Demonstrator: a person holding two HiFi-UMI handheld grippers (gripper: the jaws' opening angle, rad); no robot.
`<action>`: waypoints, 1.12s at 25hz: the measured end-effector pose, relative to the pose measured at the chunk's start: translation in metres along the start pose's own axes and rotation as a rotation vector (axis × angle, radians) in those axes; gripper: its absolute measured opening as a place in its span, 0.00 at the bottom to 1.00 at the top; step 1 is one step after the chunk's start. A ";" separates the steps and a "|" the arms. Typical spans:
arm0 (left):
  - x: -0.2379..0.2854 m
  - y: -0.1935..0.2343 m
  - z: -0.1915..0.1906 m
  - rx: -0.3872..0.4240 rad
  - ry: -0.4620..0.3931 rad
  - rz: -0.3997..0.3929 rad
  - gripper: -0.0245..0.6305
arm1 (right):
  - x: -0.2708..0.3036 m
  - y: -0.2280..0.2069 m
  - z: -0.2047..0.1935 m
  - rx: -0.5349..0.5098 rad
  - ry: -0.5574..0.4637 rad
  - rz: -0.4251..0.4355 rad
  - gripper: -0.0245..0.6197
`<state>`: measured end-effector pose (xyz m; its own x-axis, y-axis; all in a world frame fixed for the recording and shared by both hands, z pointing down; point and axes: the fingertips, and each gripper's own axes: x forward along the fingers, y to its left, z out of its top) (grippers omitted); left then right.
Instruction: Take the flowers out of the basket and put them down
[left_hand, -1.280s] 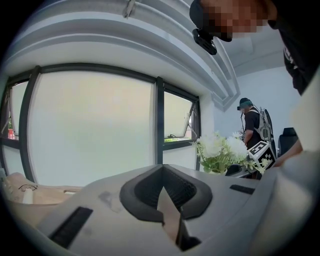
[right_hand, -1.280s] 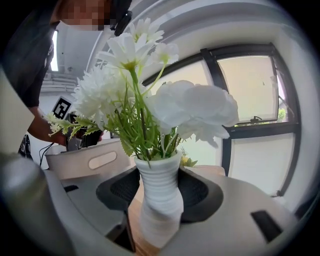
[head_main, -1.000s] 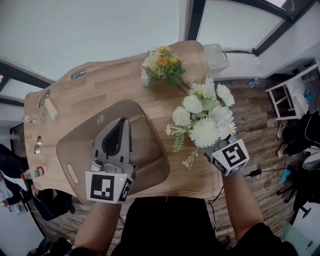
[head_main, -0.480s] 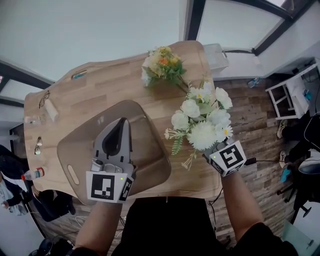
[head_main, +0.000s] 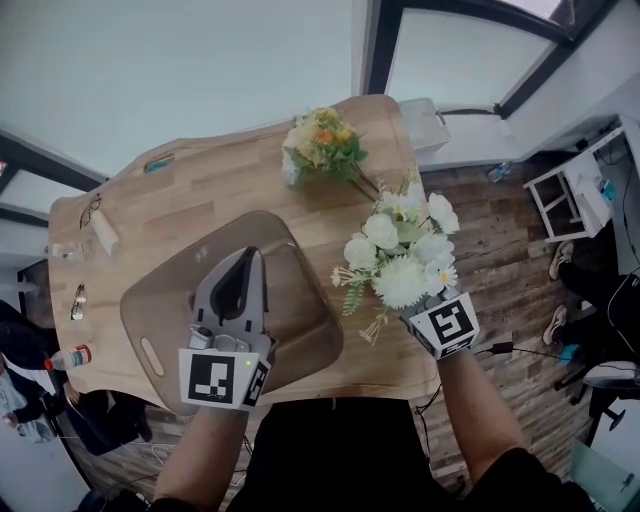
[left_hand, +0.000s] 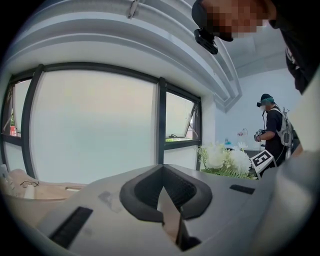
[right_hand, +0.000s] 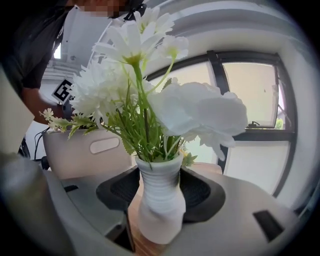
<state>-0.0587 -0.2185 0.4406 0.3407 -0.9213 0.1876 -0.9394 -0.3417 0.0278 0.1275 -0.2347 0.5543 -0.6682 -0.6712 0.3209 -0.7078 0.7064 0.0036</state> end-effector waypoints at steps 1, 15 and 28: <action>-0.001 0.001 0.001 0.000 -0.002 -0.001 0.04 | 0.000 -0.001 0.000 -0.001 0.006 -0.007 0.44; -0.017 0.002 0.037 0.017 -0.060 -0.011 0.04 | -0.025 -0.003 0.012 0.059 0.013 -0.048 0.51; -0.054 0.012 0.061 0.027 -0.099 -0.017 0.04 | -0.086 0.008 0.031 0.023 -0.015 -0.157 0.51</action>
<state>-0.0860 -0.1843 0.3715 0.3600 -0.9287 0.0894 -0.9325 -0.3611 0.0034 0.1715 -0.1783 0.4970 -0.5524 -0.7762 0.3038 -0.8087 0.5875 0.0306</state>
